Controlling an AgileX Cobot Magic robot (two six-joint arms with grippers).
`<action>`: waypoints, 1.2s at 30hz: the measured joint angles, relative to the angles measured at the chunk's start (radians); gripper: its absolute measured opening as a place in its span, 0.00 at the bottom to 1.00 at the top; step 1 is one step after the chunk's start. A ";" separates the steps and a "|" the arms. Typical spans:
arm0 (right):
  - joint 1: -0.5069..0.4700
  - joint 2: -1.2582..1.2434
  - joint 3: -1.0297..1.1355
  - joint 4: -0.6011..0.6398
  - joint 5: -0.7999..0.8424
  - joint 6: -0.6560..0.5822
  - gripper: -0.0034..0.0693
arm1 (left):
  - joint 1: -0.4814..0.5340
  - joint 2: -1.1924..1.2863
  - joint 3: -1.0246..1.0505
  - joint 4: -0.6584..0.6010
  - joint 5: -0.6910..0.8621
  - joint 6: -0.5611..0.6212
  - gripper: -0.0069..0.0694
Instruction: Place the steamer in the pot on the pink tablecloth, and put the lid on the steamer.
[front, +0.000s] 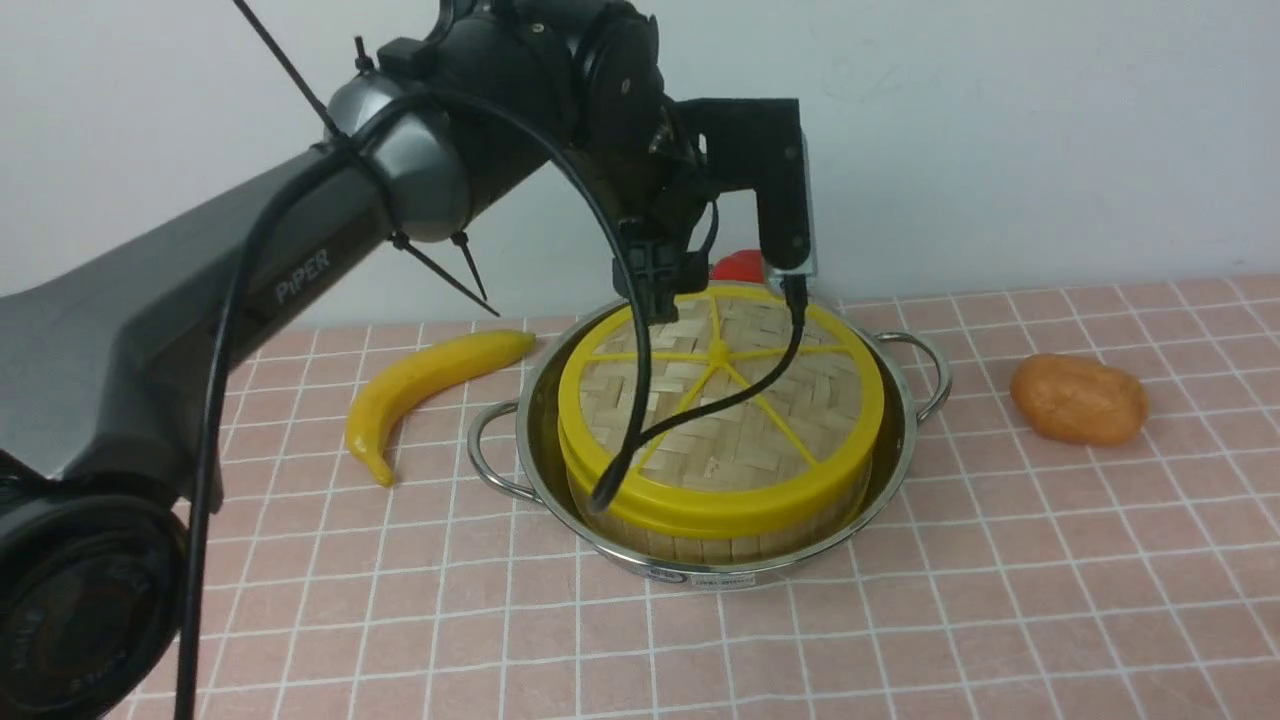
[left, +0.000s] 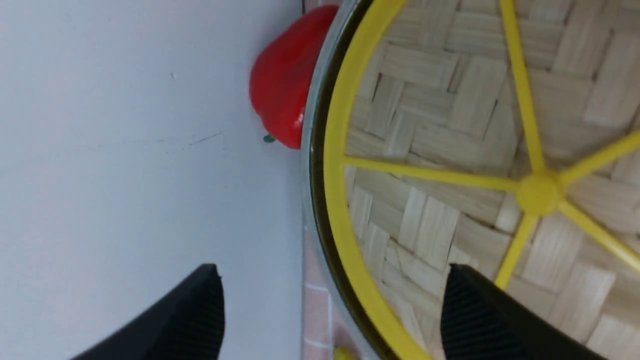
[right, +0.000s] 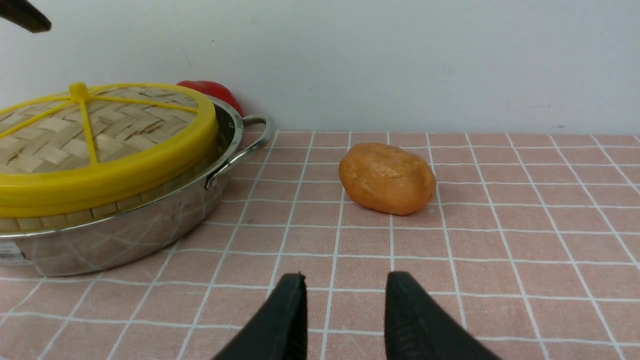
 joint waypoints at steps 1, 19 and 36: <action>0.000 0.000 0.000 0.000 0.000 0.000 0.38 | 0.000 0.011 0.000 -0.004 -0.001 -0.007 0.79; 0.000 0.000 0.000 0.000 0.000 0.000 0.38 | 0.002 0.116 0.000 0.040 -0.039 -0.166 0.79; 0.000 0.000 0.000 0.000 0.000 0.000 0.38 | 0.003 0.106 -0.001 0.241 0.071 -0.451 0.79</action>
